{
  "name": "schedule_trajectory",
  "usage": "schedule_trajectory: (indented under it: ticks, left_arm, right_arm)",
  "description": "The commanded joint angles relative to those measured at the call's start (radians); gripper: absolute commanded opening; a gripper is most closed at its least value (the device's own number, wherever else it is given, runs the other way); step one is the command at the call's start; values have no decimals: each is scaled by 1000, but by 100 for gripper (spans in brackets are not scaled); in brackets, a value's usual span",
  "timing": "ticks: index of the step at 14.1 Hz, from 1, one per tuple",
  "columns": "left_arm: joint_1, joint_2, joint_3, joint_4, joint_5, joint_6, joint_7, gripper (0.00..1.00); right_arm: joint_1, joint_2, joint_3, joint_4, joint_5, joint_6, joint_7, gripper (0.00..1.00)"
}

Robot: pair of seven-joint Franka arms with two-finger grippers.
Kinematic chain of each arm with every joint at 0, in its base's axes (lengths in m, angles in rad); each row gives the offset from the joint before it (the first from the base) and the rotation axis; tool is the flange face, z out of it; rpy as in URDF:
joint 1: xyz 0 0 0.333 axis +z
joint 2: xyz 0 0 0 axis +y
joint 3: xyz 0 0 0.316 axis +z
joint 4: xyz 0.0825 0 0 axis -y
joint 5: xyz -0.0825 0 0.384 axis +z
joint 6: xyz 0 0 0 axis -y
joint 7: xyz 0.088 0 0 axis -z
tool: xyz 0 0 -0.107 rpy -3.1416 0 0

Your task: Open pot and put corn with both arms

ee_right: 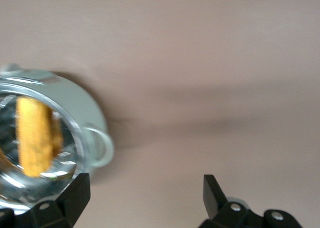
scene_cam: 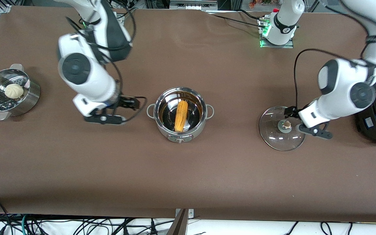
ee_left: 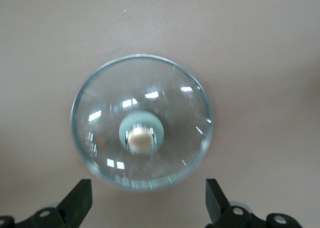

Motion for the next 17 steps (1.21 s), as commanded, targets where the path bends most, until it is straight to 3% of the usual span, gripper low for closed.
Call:
schedule_trajectory:
  ticks: [1, 2, 4, 7, 9, 12, 14, 17]
  left_arm:
    - [56, -26, -59, 171, 12, -234, -120, 100]
    - [58, -31, -67, 231, 15, -308, -149, 100]
    - [46, -48, -72, 308, 50, -400, -214, 100]
    - [47, -51, -96, 440, 132, -508, -223, 100]
    - [47, -88, -96, 456, 132, -523, -215, 100]
    - [46, -117, -92, 439, 93, -633, -202, 100]
    - [32, -111, -92, 446, 96, -631, -205, 100]
    - [27, -105, -92, 459, 89, -625, -197, 100]
  right_arm:
    - [6, -52, -106, -16, -16, -101, -136, 100]
    - [4, -75, -151, -16, -5, -125, -191, 100]
    - [-98, -118, -142, -14, -4, -120, -271, 100]
    - [-310, -211, -6, -16, -13, -134, -320, 100]
    - [-442, -259, 116, -22, -57, -177, -322, 100]
    - [-702, -305, 369, -62, -88, -242, -317, 100]
    - [-725, -366, 407, -138, -108, -235, -299, 100]
    - [-714, -492, 410, -348, -112, -24, -296, 100]
